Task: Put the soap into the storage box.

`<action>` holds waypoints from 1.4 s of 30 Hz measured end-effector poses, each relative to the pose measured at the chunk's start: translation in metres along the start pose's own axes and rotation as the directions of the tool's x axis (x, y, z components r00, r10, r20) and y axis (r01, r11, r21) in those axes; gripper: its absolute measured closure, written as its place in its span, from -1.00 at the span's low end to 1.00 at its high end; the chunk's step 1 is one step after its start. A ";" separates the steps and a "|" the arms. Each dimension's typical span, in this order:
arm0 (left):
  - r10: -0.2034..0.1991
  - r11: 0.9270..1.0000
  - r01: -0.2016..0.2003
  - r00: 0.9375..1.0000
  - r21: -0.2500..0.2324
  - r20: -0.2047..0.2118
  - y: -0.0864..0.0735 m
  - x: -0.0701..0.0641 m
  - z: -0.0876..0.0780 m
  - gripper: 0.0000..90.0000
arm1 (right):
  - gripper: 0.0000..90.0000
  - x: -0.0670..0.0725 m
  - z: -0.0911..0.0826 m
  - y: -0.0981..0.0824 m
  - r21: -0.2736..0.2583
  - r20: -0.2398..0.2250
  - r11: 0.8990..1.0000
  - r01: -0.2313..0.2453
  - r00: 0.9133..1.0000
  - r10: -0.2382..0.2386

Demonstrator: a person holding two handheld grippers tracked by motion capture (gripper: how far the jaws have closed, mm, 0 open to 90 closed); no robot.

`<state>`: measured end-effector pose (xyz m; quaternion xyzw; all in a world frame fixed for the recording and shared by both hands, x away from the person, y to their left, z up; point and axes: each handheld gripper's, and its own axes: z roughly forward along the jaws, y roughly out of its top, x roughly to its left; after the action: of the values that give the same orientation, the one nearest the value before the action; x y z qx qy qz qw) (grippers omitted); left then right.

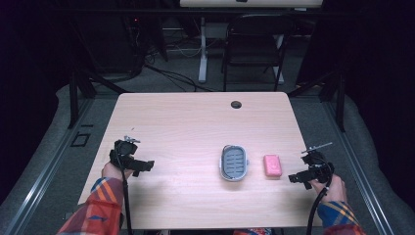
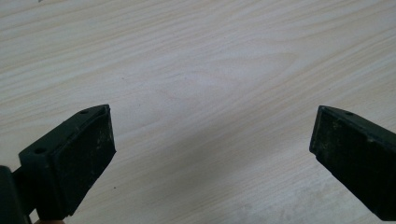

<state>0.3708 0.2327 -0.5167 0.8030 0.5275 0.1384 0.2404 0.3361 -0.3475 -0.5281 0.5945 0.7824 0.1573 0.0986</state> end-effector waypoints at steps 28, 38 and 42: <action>0.028 1.000 -0.028 1.000 0.010 -0.009 0.004 -0.003 0.000 -1.00 | -1.00 0.005 -0.007 0.014 0.020 -0.023 0.998 -0.055 0.998 0.055; 0.026 0.999 -0.025 0.999 0.023 -0.022 0.005 -0.003 0.002 -1.00 | -1.00 0.011 -0.005 0.038 0.054 -0.058 0.994 -0.094 0.994 0.097; 0.025 1.000 -0.025 0.999 0.020 -0.022 0.003 -0.002 0.001 -1.00 | -1.00 0.015 0.000 0.048 0.080 -0.070 0.993 -0.087 0.993 0.093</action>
<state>0.3734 0.2298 -0.5157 0.8102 0.5215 0.1453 0.2249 0.3750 -0.3214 -0.5106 0.6264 0.7632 0.1535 0.0397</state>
